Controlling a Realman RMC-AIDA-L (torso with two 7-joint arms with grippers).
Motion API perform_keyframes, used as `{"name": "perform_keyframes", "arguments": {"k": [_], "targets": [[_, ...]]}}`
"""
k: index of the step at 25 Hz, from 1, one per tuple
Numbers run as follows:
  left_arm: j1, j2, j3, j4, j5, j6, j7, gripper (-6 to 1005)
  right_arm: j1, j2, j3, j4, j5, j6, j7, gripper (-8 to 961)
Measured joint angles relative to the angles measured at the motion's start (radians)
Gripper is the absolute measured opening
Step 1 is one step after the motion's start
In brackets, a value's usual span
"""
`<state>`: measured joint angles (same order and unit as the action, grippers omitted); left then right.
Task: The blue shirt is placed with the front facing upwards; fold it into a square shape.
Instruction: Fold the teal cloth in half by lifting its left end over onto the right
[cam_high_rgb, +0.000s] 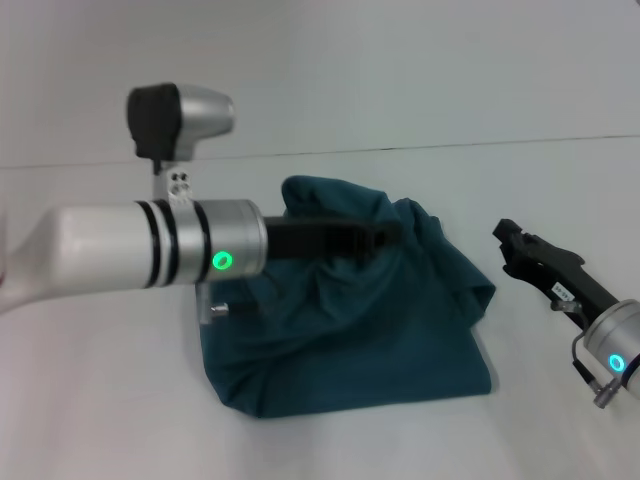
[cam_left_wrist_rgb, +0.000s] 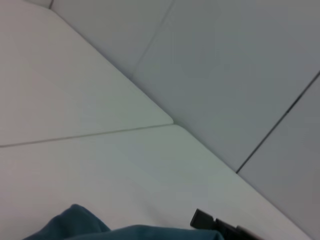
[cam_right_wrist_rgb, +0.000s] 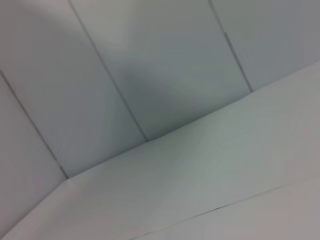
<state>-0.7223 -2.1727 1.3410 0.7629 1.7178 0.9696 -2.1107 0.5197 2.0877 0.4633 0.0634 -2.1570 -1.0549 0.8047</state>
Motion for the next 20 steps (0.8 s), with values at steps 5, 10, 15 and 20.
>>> {"name": "perform_keyframes", "arguments": {"k": [5, 10, 15, 20], "targets": [[-0.046, -0.002, 0.056, -0.109, -0.100, -0.059, 0.122, 130, -0.001, 0.000, 0.000, -0.025, 0.011, -0.002, 0.023, 2], [-0.047, -0.003, 0.117, -0.135, -0.222, -0.104, 0.246, 146, 0.003, 0.000, 0.008, -0.034, 0.012, -0.002, 0.025, 3], [-0.045, -0.003, 0.118, -0.132, -0.244, -0.107, 0.292, 271, 0.007, -0.001, 0.009, -0.045, 0.012, -0.003, 0.045, 3], [0.001, -0.002, 0.102, -0.071, -0.251, -0.107, 0.337, 597, 0.004, -0.002, 0.004, -0.064, 0.012, -0.041, 0.048, 3]]}}
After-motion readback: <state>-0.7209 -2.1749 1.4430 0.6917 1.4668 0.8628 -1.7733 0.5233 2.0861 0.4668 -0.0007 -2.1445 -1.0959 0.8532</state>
